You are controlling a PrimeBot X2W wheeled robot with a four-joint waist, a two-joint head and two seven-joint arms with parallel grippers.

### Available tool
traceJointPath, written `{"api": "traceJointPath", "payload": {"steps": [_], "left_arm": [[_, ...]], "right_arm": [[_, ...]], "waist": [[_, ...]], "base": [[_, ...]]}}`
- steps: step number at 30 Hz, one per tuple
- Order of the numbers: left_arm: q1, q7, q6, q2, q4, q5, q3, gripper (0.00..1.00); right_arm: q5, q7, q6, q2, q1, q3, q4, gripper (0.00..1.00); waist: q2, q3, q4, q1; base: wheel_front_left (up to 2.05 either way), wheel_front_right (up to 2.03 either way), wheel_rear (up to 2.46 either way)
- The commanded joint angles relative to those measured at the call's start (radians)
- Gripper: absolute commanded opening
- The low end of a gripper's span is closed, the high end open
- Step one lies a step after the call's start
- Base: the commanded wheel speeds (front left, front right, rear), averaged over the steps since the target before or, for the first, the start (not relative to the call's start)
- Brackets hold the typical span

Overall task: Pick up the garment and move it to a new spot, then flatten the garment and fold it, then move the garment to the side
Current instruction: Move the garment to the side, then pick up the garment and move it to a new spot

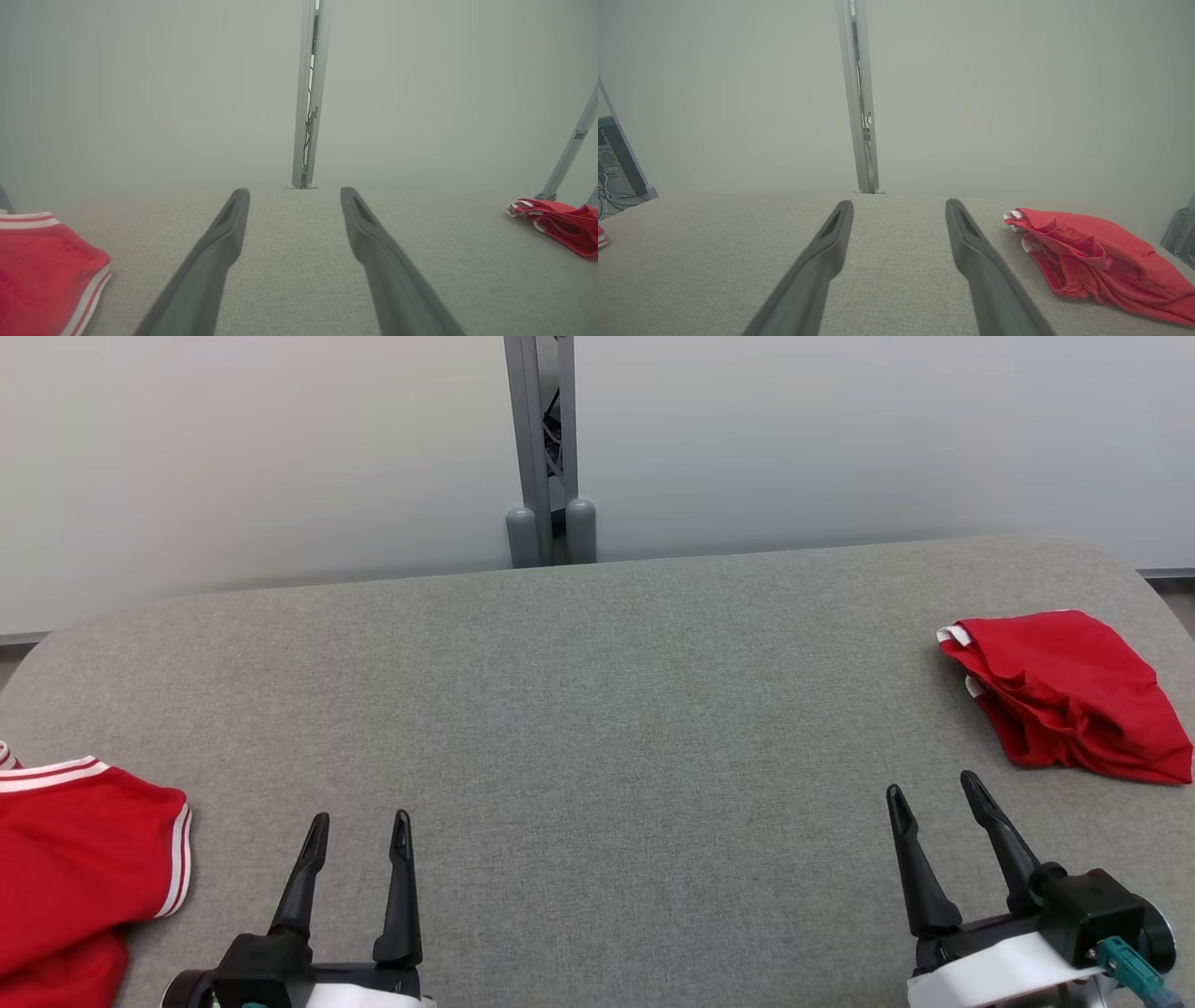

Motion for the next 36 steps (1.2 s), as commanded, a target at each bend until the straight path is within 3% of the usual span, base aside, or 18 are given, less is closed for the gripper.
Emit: {"api": "traceJointPath", "payload": {"steps": [1,13,20,25,36], "left_arm": [[-0.014,-0.004,0.001,0.003,0.002,0.002,0.004,1.00],[-0.021,-0.004,-0.002,0.003,0.002,0.013,-0.008,1.00],[-0.021,-0.004,-0.009,0.003,0.002,0.020,-0.015,1.00],[-0.024,-0.004,-0.006,0.003,-0.009,0.027,-0.011,1.00],[-0.011,-0.004,-0.003,0.003,-0.036,0.021,-0.005,1.00]], "right_arm": [[0.005,-0.001,0.000,-0.002,0.002,0.004,0.002,1.00],[0.009,-0.001,0.000,-0.002,0.009,0.007,0.011,1.00],[0.016,-0.001,0.000,-0.002,0.016,0.015,0.012,1.00],[0.035,-0.001,0.000,-0.002,0.015,0.023,0.008,1.00],[0.042,-0.001,0.000,-0.003,0.009,0.042,-0.010,1.00]], "waist": [[0.0000,-0.001,-0.002,0.0000],[0.0000,-0.010,-0.001,0.0000],[0.0000,-0.017,0.034,0.0000],[0.0000,-0.017,0.087,0.0000],[0.0000,-0.007,0.275,0.0000]], "base": [[0.00,0.00,0.00],[0.00,0.00,0.00],[0.00,0.00,0.00],[0.00,0.00,0.00],[0.00,0.00,0.00]]}}
